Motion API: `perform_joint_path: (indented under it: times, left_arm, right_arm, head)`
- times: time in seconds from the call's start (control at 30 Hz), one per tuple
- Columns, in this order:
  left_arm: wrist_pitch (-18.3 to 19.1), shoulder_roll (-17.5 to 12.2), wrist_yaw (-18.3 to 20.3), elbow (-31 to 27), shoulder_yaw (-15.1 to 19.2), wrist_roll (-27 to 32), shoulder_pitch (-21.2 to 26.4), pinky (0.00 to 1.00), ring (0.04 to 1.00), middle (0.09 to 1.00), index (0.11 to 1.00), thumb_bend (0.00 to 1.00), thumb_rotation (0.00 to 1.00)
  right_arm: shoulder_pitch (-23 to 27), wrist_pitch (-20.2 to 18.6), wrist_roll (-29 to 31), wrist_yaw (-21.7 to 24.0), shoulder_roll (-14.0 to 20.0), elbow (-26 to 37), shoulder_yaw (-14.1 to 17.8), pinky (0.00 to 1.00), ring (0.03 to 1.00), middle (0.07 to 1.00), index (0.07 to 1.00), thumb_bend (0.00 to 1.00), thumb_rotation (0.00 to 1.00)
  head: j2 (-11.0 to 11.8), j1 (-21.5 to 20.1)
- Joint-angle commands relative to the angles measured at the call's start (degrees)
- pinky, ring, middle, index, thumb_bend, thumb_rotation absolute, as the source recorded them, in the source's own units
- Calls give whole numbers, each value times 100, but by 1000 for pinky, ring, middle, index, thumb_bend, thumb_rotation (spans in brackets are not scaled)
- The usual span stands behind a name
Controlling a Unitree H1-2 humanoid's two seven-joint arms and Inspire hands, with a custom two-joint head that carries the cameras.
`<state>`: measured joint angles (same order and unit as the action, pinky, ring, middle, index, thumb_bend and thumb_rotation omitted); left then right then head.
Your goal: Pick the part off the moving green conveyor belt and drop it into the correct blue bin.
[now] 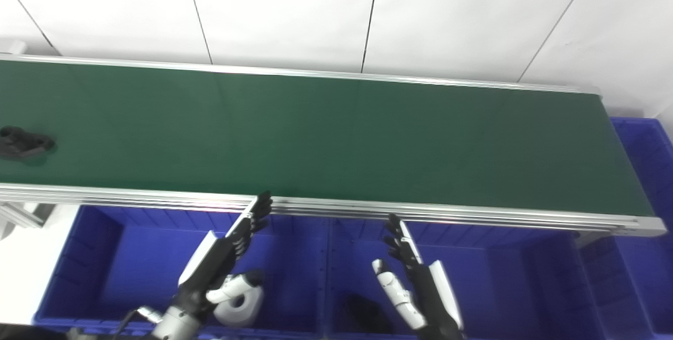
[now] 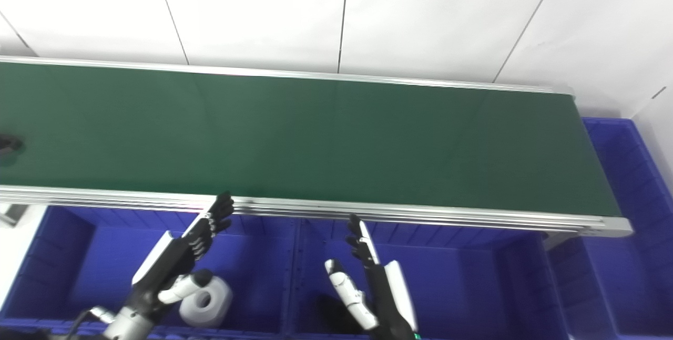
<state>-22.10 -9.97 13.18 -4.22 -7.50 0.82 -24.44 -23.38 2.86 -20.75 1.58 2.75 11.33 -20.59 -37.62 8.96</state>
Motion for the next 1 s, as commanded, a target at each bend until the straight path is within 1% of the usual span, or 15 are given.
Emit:
perform_joint_path:
  times: [0.0,0.07,0.13,0.17,0.2,0.27,0.43,0.67,0.7,0.83,0.97]
  left_arm:
    - [-260,118,-52,17,-65,-15,46,938,996,1000,1000,703,723]
    - [-247,189,-54,68,-94,-5,53,912,986,1000,1000,722,673]
    - [-240,219,-48,88,-98,-17,56,895,980,1000,1000,738,654]
    - [-253,241,-51,114,-104,-40,69,894,976,1000,996,748,636]
    - [-264,261,-54,140,-110,-60,84,895,975,1000,995,751,630]
    - [-265,285,-67,161,-112,-106,97,903,973,1000,987,771,607]
    - [-244,307,-82,157,-109,-211,108,896,973,1000,978,779,595]
    - [-229,334,-132,151,-95,-252,97,881,962,1000,971,793,601]
    - [-254,328,-128,175,-102,-230,102,881,962,1000,971,793,601]
    - [-286,305,-131,216,-114,-219,111,887,968,1000,973,799,603]
    - [-340,294,-117,289,-116,-186,145,888,970,1000,972,800,597]
  right_arm:
    - [-3,339,137,25,101,45,53,902,935,978,1000,547,966]
    - [18,409,224,33,161,-4,73,913,946,986,1000,525,993]
    - [33,446,281,24,188,-33,70,921,954,991,1000,507,999]
    - [55,489,305,10,203,-81,78,925,959,992,1000,494,1000]
    - [78,517,321,1,217,-121,85,926,960,992,1000,490,1000]
    - [107,551,371,8,229,-176,100,934,968,995,1000,473,1000]
    - [121,601,411,-8,212,-247,114,937,973,994,1000,451,1000]
    - [135,583,401,3,213,-270,103,927,972,996,1000,454,1000]
    - [137,582,395,2,214,-279,102,927,972,996,1000,454,1000]
    - [133,561,369,-9,206,-280,100,920,966,995,1000,464,1000]
    - [158,620,377,-18,208,-333,102,918,968,996,1000,458,1000]
  head:
    - [218,486]
    - [296,631]
    - [296,631]
    - [438,850]
    - [474,896]
    - [481,912]
    - [545,872]
    - [587,827]
    - [645,806]
    - [656,805]
    - [701,769]
